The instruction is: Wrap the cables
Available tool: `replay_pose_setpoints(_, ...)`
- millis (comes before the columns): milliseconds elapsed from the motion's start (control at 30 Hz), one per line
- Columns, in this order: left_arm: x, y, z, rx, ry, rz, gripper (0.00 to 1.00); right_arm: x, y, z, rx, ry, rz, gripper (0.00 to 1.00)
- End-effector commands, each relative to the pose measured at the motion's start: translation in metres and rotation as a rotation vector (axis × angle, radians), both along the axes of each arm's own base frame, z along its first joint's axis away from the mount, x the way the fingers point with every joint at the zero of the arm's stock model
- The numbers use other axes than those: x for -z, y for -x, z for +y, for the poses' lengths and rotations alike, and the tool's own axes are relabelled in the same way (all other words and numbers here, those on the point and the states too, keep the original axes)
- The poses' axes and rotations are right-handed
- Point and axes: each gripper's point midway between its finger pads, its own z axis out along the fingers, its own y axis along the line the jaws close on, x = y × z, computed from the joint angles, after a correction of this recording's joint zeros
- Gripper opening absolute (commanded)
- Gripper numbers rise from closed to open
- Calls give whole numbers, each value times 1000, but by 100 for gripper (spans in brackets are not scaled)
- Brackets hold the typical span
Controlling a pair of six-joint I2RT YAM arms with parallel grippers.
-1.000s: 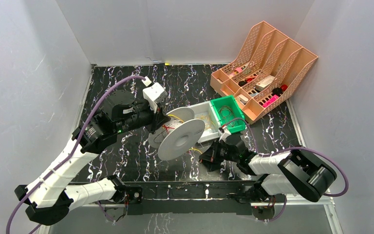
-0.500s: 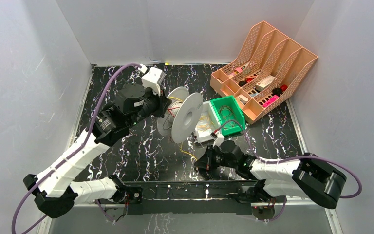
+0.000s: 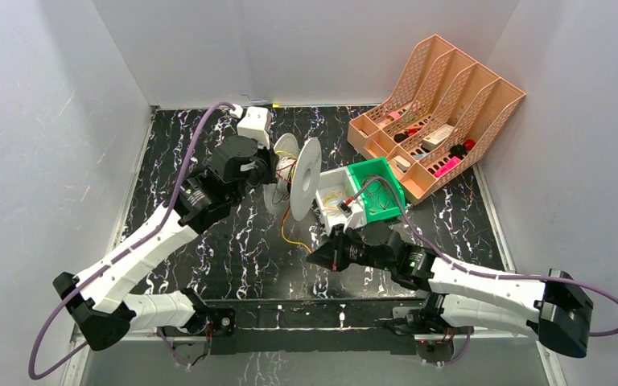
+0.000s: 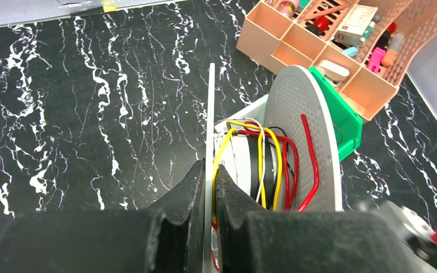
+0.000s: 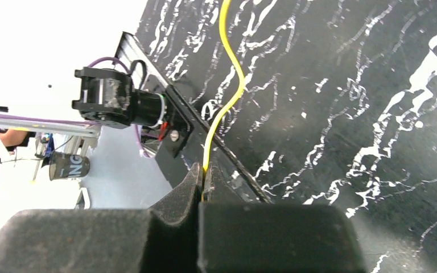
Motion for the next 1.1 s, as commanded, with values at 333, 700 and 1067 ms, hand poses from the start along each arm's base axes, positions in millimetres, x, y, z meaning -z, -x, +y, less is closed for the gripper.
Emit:
replay_pose_setpoints(333,-1,-19,-1,-91,49,-55,0,-105,22,21,-73,-83,-150,0)
replay_pose_setpoints(700,40,-19,-5,-90,-10,19,0,-177,15,33,-80,-122,-262,0)
replay_pose_setpoints(1067,68,-2,-18,5,-83,75,0,-230,-19,28,30,-16,-425,0)
